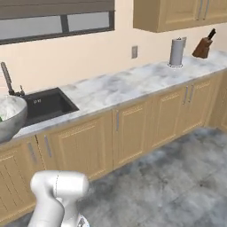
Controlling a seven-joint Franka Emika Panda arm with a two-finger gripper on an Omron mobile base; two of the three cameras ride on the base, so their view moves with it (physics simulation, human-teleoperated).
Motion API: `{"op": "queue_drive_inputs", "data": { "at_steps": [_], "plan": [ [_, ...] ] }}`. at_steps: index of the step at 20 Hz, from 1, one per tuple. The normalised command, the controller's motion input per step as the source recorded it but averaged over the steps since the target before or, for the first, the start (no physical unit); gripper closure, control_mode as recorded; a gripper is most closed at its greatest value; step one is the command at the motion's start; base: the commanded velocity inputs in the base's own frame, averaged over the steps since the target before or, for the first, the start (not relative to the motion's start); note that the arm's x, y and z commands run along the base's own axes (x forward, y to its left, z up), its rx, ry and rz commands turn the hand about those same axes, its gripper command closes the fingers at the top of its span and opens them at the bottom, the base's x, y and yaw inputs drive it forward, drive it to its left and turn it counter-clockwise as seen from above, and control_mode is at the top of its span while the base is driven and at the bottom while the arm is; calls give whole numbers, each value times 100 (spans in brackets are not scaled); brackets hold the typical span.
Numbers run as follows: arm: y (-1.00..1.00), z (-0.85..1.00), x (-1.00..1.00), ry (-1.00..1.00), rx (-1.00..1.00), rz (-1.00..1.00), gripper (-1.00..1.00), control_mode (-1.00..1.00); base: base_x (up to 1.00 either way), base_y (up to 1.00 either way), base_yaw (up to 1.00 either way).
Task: Pick the corn from the cabinet and place it in the bowl. Then pick the bowl and place it in the sink. Then turn on the sink facuet.
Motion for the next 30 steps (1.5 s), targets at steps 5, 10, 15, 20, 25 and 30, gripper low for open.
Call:
{"op": "queue_drive_inputs", "data": {
  "at_steps": [5, 10, 15, 20, 25, 30],
  "plan": [
    [0, 0, 0, 0, 0, 0, 100, 100, 84, 0, 54],
    [0, 0, 0, 0, 0, 0, 100, 100, 37, 0, 51],
    [0, 0, 0, 0, 0, 0, 100, 100, 25, 0, 49],
    [0, 0, 0, 0, 0, 0, 100, 100, 62, -15, 45],
    [0, 0, 0, 0, 0, 0, 100, 100, 33, -40, 25],
    [0, 0, 0, 0, 0, 0, 100, 100, 10, -36, 3]
  ]
}}
